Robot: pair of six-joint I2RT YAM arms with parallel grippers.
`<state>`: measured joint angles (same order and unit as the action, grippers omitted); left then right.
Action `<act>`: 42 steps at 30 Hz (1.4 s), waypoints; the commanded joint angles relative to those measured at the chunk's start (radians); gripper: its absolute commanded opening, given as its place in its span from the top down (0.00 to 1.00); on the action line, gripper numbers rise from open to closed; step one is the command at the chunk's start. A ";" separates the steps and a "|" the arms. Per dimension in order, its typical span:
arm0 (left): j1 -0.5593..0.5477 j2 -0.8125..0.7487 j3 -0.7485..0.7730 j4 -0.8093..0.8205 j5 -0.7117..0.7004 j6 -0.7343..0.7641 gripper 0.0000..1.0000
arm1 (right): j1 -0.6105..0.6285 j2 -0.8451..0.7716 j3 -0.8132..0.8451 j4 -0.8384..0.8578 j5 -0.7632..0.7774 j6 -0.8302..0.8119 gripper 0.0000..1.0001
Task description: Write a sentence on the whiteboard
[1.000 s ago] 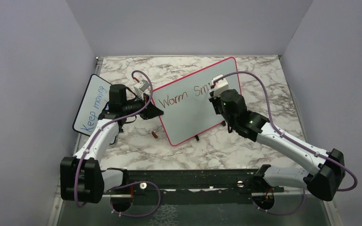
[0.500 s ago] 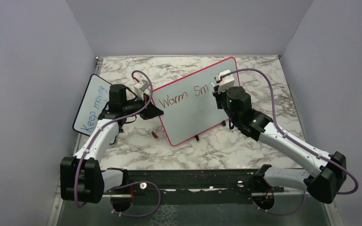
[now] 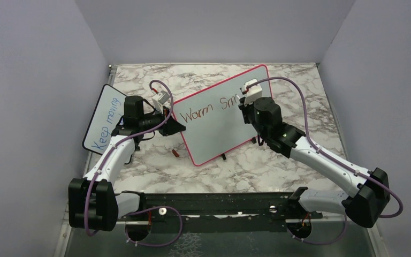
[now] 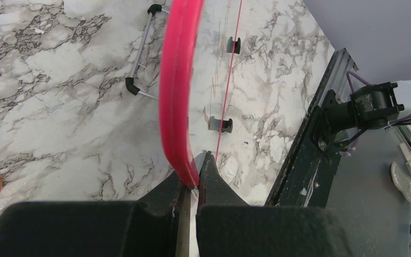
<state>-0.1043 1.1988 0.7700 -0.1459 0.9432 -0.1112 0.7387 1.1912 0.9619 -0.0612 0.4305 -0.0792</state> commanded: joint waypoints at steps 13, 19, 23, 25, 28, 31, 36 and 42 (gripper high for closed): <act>0.006 0.010 -0.014 -0.062 -0.109 0.107 1.00 | -0.015 -0.057 0.001 -0.018 -0.010 0.018 1.00; 0.007 0.011 -0.012 -0.062 -0.112 0.107 1.00 | -0.016 -0.081 -0.016 -0.051 -0.028 0.039 1.00; 0.007 0.011 -0.012 -0.061 -0.112 0.107 1.00 | -0.015 -0.076 -0.026 -0.062 -0.032 0.050 1.00; 0.007 0.011 -0.012 -0.061 -0.109 0.107 1.00 | -0.016 -0.071 -0.028 -0.055 -0.030 0.051 1.00; 0.008 0.010 -0.014 -0.061 -0.110 0.107 1.00 | -0.016 -0.062 -0.029 -0.045 -0.032 0.050 1.00; 0.007 0.009 -0.013 -0.061 -0.107 0.107 1.00 | -0.016 -0.051 -0.030 -0.032 -0.036 0.052 1.00; 0.007 0.011 -0.014 -0.061 -0.108 0.107 1.00 | -0.016 -0.040 -0.022 -0.012 -0.035 0.048 1.00; 0.007 0.011 -0.014 -0.061 -0.107 0.107 1.00 | -0.016 -0.021 -0.014 0.010 -0.030 0.038 1.00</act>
<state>-0.1047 1.1988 0.7700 -0.1467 0.9432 -0.1108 0.7307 1.1568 0.9390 -0.0967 0.4095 -0.0418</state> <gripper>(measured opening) 0.034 0.165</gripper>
